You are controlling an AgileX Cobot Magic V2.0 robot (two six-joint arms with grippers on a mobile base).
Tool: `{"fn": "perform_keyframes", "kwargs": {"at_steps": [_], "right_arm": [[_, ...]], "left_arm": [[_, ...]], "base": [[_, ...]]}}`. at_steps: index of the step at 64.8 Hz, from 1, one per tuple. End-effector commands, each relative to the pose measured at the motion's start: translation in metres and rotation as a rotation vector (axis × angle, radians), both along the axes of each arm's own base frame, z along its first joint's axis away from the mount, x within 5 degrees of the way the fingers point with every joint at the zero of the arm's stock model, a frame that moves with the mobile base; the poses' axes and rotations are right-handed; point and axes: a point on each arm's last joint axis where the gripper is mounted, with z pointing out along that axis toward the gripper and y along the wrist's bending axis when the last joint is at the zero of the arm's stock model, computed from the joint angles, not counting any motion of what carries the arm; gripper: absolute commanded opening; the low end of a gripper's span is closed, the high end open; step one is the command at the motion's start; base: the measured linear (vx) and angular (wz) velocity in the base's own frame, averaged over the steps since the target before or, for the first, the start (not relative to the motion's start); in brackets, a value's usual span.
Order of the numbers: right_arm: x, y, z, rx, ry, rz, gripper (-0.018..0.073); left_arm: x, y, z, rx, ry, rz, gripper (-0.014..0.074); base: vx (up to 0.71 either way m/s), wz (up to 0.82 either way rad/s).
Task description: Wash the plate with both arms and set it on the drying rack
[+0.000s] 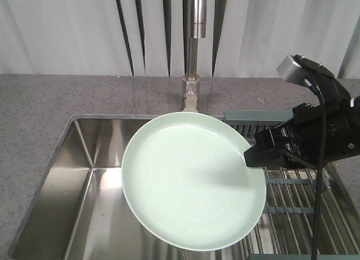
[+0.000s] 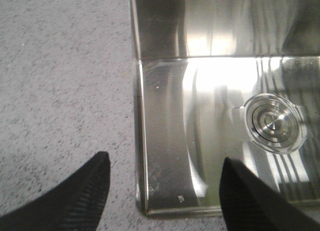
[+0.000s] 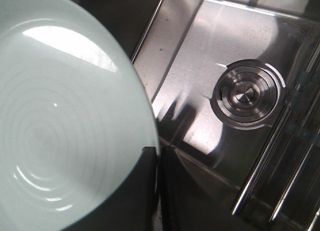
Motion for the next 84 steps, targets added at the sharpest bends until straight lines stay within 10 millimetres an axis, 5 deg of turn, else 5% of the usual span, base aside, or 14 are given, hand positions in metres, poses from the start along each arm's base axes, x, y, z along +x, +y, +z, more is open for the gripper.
{"fn": "perform_keyframes", "kwargs": {"at_steps": [1,60,84], "right_arm": [[-0.003,0.001,0.016,0.056,-0.062,-0.013,-0.0008],[-0.002,0.001,0.016,0.052,-0.078,-0.012,-0.0008],[-0.001,0.000,0.006,-0.060,-0.128,0.156,-0.0008]], "left_arm": [[-0.007,0.004,0.005,-0.030,-0.086,0.035,0.0441],[-0.015,0.006,-0.004,-0.027,-0.089,0.034,0.0441],[-0.015,0.006,-0.004,-0.027,-0.089,0.034,0.0441]], "base": [[0.00,0.00],[0.00,0.00],[0.00,0.00]]}}
